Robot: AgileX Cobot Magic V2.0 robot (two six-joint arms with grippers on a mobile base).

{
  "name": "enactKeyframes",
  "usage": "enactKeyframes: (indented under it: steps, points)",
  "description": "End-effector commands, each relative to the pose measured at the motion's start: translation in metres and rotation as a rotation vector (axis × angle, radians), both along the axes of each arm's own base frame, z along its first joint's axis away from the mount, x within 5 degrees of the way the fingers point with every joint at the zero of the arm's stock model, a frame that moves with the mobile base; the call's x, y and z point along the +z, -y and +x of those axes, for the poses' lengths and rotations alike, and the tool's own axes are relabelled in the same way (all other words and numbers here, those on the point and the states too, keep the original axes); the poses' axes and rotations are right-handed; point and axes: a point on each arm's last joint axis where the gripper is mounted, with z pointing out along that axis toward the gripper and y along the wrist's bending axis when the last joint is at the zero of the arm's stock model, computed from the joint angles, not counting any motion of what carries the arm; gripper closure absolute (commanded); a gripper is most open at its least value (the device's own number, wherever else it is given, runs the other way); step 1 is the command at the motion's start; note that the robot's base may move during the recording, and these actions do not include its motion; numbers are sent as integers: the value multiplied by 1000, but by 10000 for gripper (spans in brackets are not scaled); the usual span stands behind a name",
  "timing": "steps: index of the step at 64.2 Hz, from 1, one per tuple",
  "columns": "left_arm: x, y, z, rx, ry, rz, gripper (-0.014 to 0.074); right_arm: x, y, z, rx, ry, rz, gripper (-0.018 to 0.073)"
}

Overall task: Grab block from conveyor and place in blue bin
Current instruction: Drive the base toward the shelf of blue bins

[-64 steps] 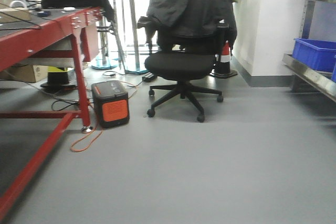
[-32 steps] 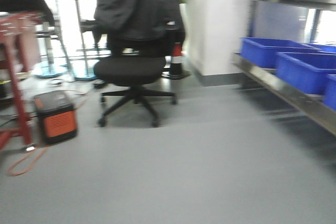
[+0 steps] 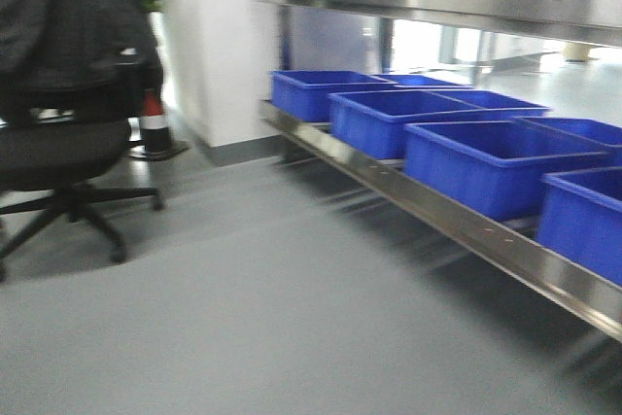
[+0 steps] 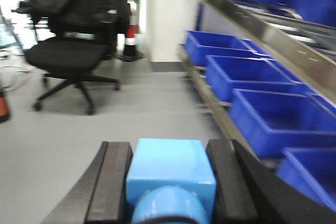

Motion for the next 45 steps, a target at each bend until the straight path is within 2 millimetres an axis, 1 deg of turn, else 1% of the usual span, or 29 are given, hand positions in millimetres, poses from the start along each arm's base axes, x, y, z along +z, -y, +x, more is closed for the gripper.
enactKeyframes:
  steps: [1, 45]
  points:
    - [2, 0, -1, -6, 21, -10, 707, 2, 1, 1, -8, 24, 0, 713]
    - [2, 0, -1, -6, 21, -10, 707, 2, 1, 1, -8, 24, 0, 713]
